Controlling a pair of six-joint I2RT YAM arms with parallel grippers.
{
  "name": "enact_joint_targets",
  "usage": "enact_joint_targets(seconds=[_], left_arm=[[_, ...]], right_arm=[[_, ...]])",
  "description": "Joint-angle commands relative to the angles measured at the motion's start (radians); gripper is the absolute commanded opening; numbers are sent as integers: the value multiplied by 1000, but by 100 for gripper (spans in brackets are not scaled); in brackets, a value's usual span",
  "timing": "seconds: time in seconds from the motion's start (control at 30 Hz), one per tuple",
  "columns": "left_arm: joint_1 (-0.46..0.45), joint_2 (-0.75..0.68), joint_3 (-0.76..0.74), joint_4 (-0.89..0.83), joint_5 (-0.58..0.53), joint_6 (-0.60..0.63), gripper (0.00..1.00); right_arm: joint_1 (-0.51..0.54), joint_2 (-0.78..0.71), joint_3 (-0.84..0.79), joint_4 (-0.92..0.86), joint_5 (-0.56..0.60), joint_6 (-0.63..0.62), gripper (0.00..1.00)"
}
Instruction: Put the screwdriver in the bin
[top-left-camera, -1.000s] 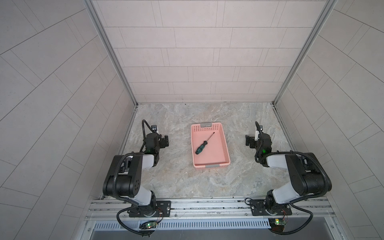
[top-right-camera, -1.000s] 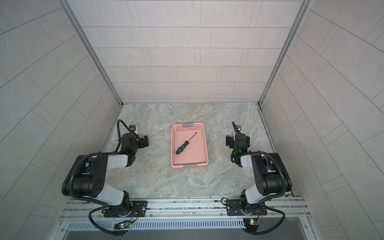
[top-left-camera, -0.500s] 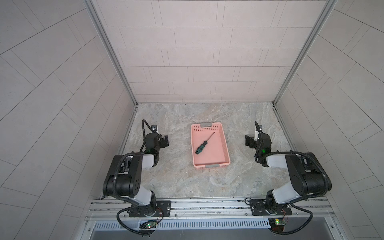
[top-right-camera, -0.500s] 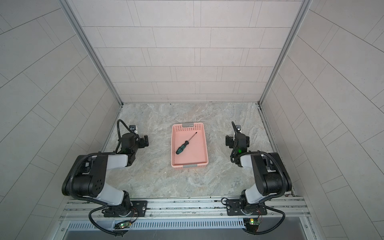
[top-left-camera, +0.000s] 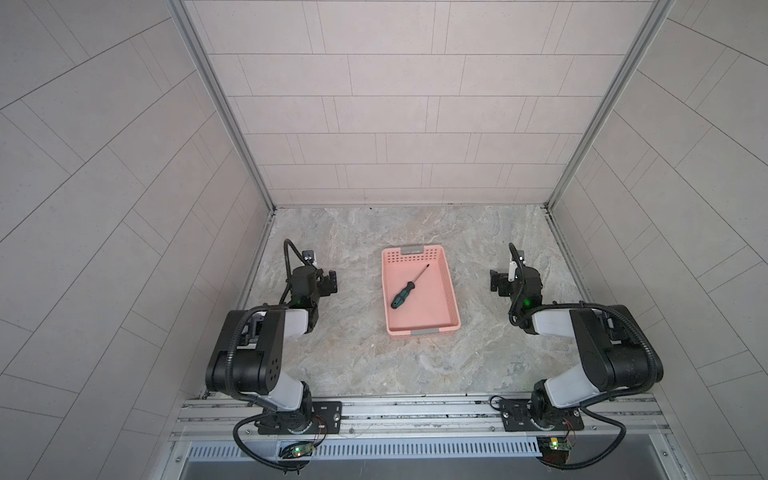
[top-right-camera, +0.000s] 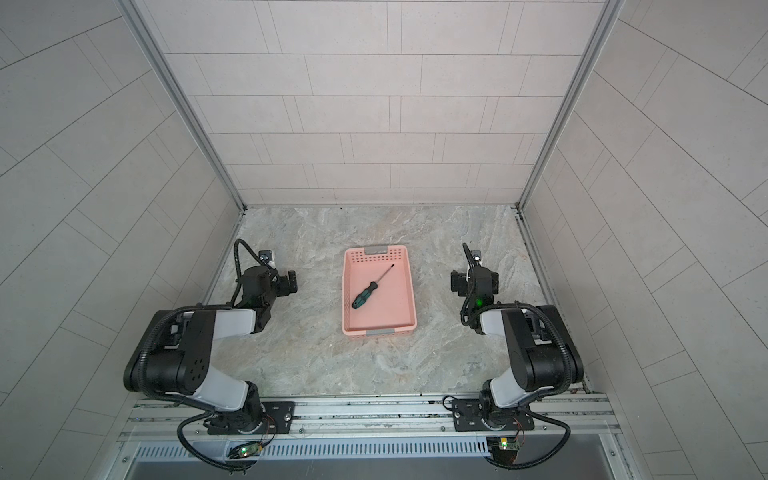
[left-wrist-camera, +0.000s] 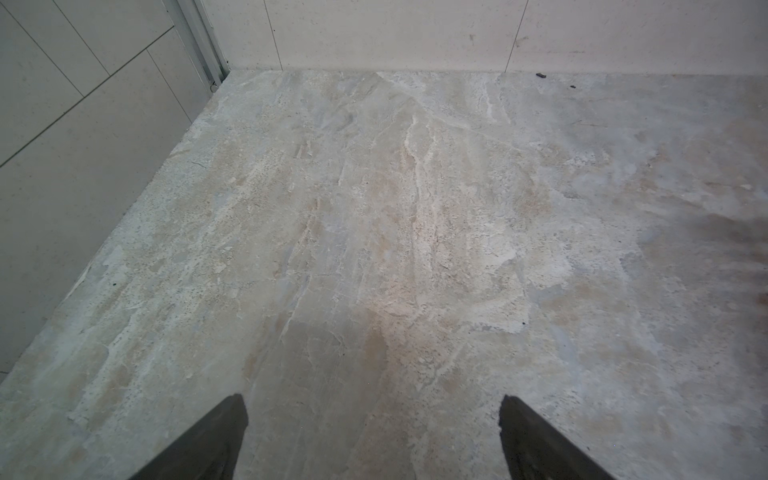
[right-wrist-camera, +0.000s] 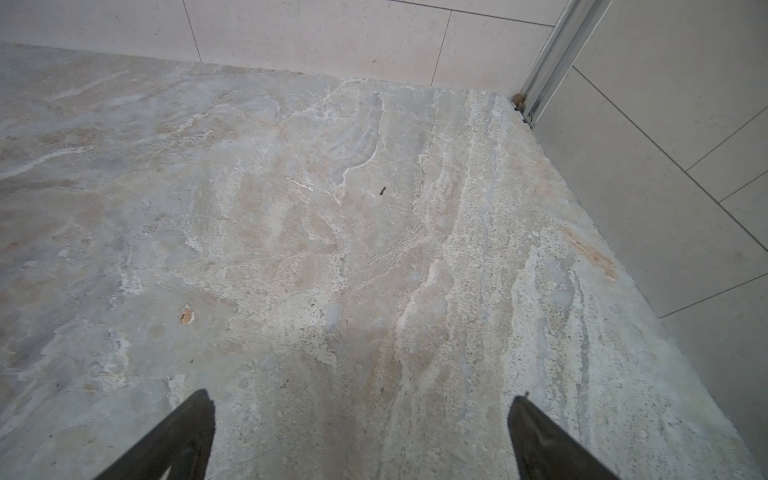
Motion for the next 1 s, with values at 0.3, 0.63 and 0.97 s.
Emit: enact_joint_targets(seconds=[0.3, 0.63, 0.97], left_arm=[[-6, -5, 6, 31, -10, 7, 100], [-6, -8, 3, 33, -13, 8, 100], [-6, -9, 2, 34, -9, 9, 100]], right_arm=[[10, -51, -87, 123, 10, -24, 100], [2, -17, -3, 15, 10, -15, 100], [8, -37, -47, 78, -40, -44, 100]])
